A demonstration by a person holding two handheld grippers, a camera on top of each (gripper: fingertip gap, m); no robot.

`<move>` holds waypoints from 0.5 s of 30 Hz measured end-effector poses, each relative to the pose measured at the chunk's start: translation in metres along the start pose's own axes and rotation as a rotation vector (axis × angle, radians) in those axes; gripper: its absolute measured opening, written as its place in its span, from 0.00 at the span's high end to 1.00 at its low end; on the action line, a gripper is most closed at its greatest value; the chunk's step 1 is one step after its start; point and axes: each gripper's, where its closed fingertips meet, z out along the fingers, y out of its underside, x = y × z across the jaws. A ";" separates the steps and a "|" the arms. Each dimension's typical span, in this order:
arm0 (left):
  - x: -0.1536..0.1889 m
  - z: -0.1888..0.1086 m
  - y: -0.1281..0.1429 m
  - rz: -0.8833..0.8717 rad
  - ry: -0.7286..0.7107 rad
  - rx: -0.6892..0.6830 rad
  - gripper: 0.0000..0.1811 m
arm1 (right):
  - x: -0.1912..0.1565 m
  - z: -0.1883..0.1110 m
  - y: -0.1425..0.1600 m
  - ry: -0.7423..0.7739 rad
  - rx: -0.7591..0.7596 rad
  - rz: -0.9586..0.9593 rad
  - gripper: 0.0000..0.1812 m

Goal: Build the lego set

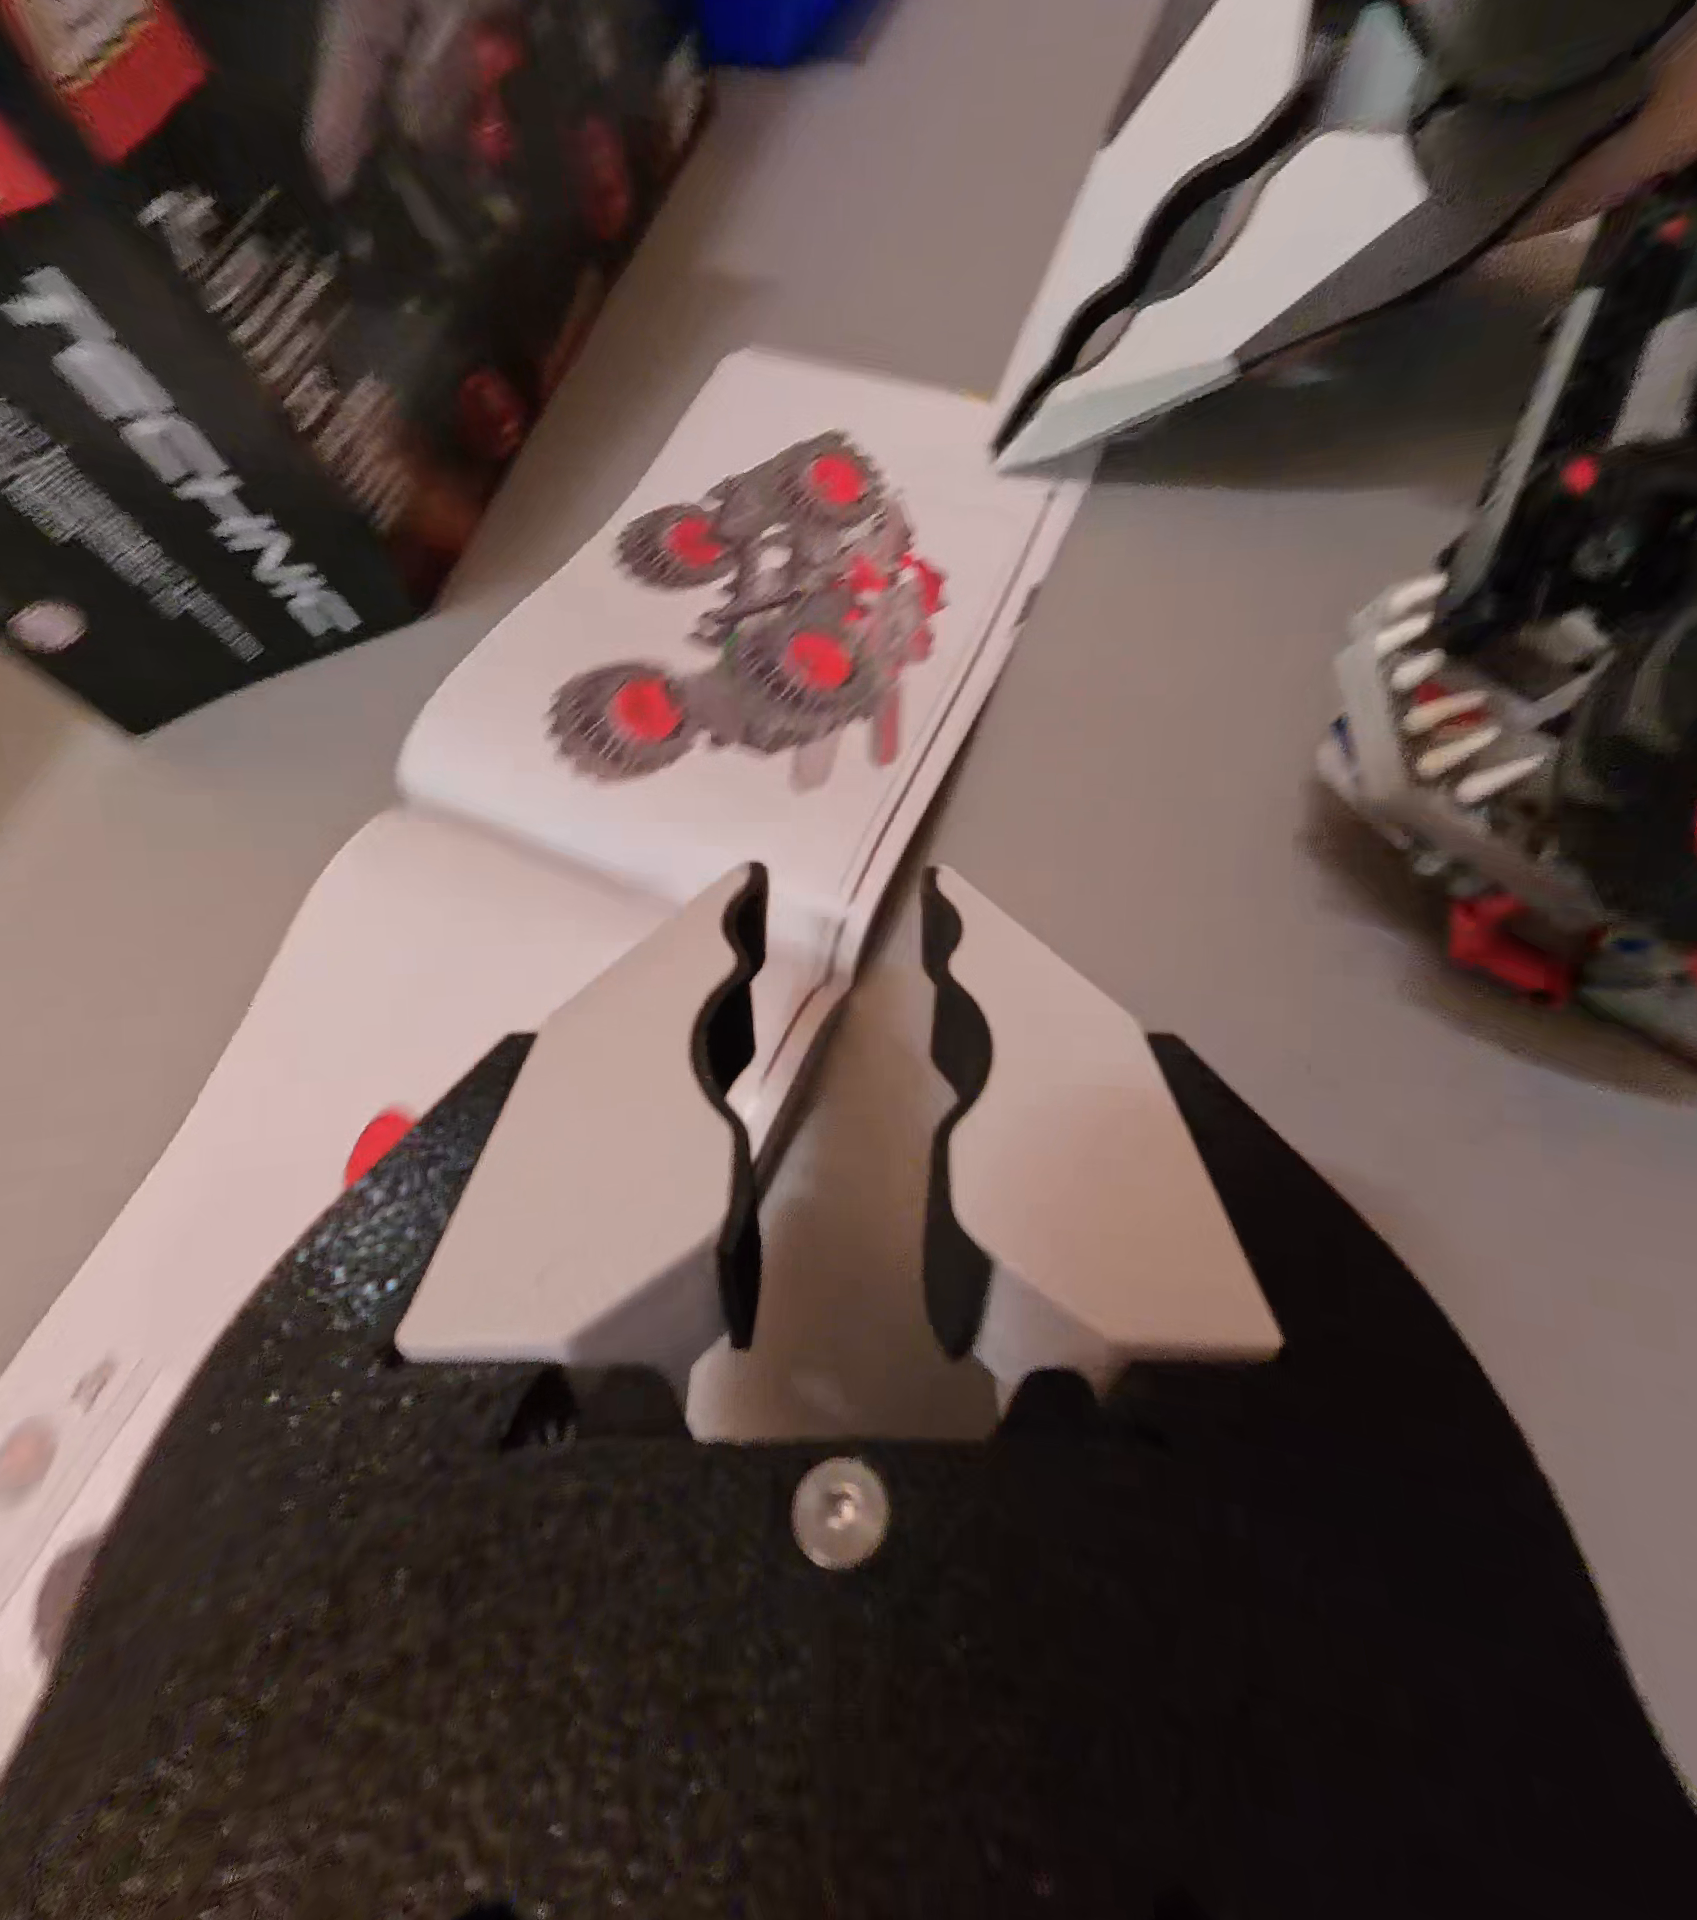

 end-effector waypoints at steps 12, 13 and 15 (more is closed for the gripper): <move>0.008 0.046 -0.007 0.098 0.130 -0.192 0.71 | -0.015 -0.002 -0.007 -0.044 0.063 -0.068 1.00; 0.007 0.047 -0.006 0.109 0.129 -0.202 0.71 | -0.015 -0.002 -0.007 -0.042 0.067 -0.071 1.00; 0.007 0.047 -0.004 0.142 0.124 -0.227 0.72 | -0.016 -0.003 -0.007 -0.047 0.076 -0.074 1.00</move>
